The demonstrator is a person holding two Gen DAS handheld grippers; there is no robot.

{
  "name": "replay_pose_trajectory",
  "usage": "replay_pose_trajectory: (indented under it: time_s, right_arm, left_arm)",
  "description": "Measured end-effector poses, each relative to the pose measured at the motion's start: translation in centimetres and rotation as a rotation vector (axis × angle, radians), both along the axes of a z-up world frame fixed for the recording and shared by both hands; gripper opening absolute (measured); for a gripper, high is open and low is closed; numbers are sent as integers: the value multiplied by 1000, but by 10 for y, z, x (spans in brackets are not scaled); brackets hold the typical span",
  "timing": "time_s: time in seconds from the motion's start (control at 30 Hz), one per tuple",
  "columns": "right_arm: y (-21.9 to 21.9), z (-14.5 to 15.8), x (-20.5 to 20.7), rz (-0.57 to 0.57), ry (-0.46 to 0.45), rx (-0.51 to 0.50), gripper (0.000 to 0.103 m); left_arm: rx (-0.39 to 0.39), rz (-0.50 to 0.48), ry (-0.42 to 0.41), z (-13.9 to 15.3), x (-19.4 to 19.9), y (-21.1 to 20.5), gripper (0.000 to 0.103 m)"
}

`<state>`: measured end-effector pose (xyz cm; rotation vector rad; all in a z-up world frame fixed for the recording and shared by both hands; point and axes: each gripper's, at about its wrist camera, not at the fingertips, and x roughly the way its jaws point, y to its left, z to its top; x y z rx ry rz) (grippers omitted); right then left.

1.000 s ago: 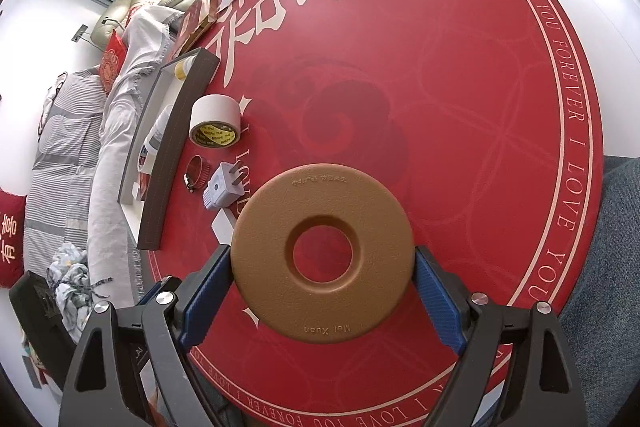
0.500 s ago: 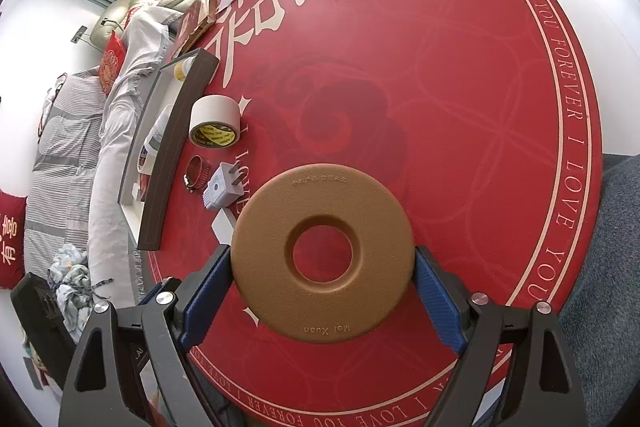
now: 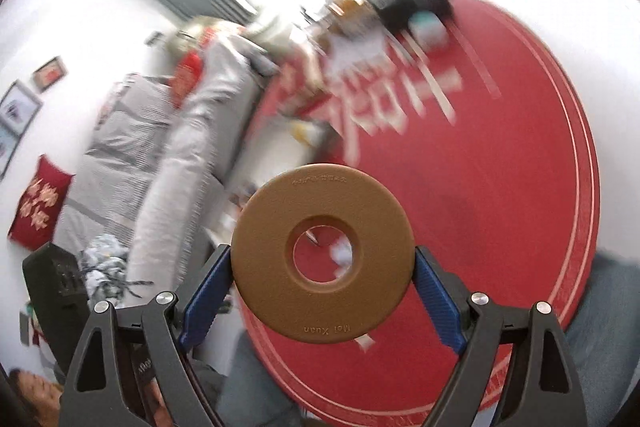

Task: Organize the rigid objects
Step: 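Lift and carry the hose clamp and tan ring over the tray with both tools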

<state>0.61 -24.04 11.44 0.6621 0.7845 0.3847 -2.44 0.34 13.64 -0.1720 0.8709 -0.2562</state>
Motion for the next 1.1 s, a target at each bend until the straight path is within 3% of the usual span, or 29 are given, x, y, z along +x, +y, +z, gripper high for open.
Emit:
replay_pose_trajectory:
  time_s: [0.13,0.3,0.4,0.53,0.67,0.8,1.1]
  right_arm:
    - [0,61,7,32,-115,50,88]
    - [8,110,20,65,-197,66,88]
    - [15,128,31,73,-225,49,88]
    - [27,140,49,89,-229,59,88]
    - [44,144,70,121,-219,44,88]
    - [68,136,94,152,-185,9,88]
    - [121,60,156,214,1,-89,88]
  left_arm:
    - [-27,-15,-98,58,2,3,37]
    - [-46,17,-203,113,12,20,37]
    - [-11,66,-251,130,20,33,37]
    - [-33,118,-235,135,39,60,37]
    - [-16,189,-232,129,54,86,37]
    - [14,265,-192,104,71,113,37]
    - [84,344,-17,5,120,141,37]
